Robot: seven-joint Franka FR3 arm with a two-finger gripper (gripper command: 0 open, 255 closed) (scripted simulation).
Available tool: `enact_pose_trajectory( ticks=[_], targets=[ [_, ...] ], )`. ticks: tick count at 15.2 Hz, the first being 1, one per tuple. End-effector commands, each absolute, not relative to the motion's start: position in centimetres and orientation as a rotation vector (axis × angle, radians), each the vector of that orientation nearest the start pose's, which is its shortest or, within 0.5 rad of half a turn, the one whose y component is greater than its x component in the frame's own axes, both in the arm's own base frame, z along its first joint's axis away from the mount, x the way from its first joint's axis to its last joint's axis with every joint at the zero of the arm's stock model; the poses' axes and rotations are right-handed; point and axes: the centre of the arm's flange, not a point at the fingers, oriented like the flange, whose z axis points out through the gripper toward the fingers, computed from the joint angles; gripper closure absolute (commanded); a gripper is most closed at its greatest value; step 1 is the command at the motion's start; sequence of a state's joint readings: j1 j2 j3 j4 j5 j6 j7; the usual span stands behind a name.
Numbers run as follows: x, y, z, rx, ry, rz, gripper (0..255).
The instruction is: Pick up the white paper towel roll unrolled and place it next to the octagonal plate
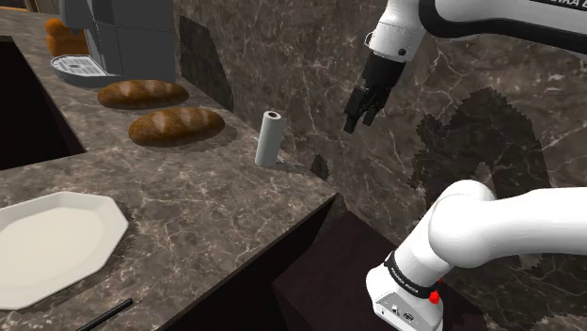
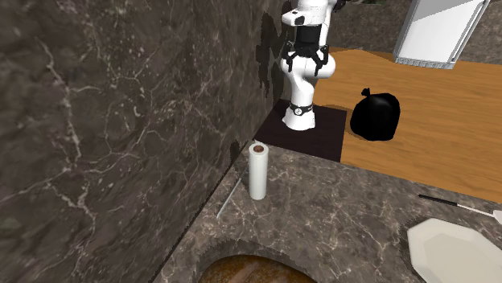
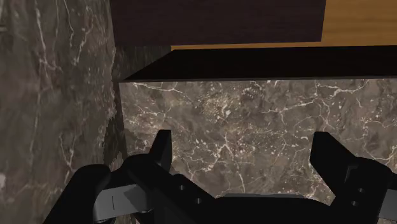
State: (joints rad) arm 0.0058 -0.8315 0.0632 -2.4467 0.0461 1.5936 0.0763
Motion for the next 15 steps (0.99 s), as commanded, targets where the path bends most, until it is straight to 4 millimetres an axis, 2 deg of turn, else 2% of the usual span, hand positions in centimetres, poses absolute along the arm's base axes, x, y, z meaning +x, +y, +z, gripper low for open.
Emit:
enact_pose_trajectory(
  ticks=[1,15],
  targets=[
    [29.4,3.0,56.3,-3.143,0.047,0.035,0],
    [46.0,0.5,49.2,-3.147,0.101,0.002,0]
  ],
)
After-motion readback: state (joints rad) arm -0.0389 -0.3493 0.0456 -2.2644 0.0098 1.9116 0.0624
